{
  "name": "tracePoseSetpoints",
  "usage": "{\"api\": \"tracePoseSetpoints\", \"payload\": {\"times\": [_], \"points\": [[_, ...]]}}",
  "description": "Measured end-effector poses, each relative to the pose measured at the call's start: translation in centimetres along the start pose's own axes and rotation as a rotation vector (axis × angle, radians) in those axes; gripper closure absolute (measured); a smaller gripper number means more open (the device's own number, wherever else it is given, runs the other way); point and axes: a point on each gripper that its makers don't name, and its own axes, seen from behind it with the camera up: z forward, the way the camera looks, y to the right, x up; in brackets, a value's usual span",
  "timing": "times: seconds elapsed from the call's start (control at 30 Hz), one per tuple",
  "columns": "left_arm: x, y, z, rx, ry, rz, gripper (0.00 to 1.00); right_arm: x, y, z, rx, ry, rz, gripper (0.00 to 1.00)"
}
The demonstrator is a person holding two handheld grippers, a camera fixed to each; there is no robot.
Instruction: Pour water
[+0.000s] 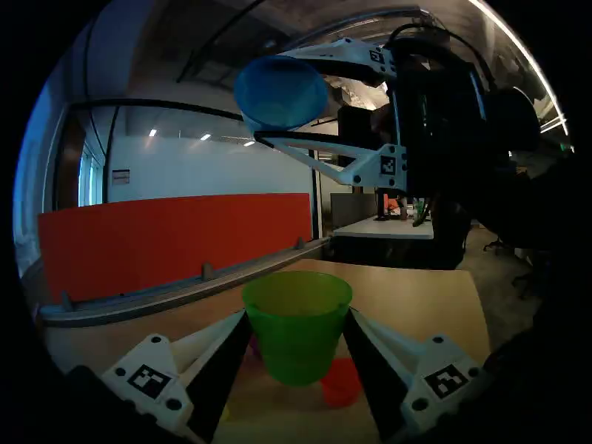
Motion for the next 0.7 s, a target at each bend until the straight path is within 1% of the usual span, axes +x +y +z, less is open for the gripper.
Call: {"api": "tracePoseSetpoints", "payload": {"times": [0.1,0.23,0.43,0.7], "points": [[0.0,0.0,0.0,0.001,0.0,0.0,0.18,-0.2,0.2,-0.2,-0.005,-0.002,0.053,0.09],[0.0,0.0,-0.1,0.001,0.0,0.001,0.18,-0.6,0.3,-0.5,-0.006,-0.002,0.154,0.09],[-0.1,0.0,-0.1,0.004,0.0,0.003,0.18,-1.2,0.4,-0.9,0.002,-0.002,0.333,0.09],[0.0,-0.2,-0.2,0.011,0.0,0.005,0.18,-1.0,-0.1,-1.7,0.034,-0.008,0.602,0.09]]}}
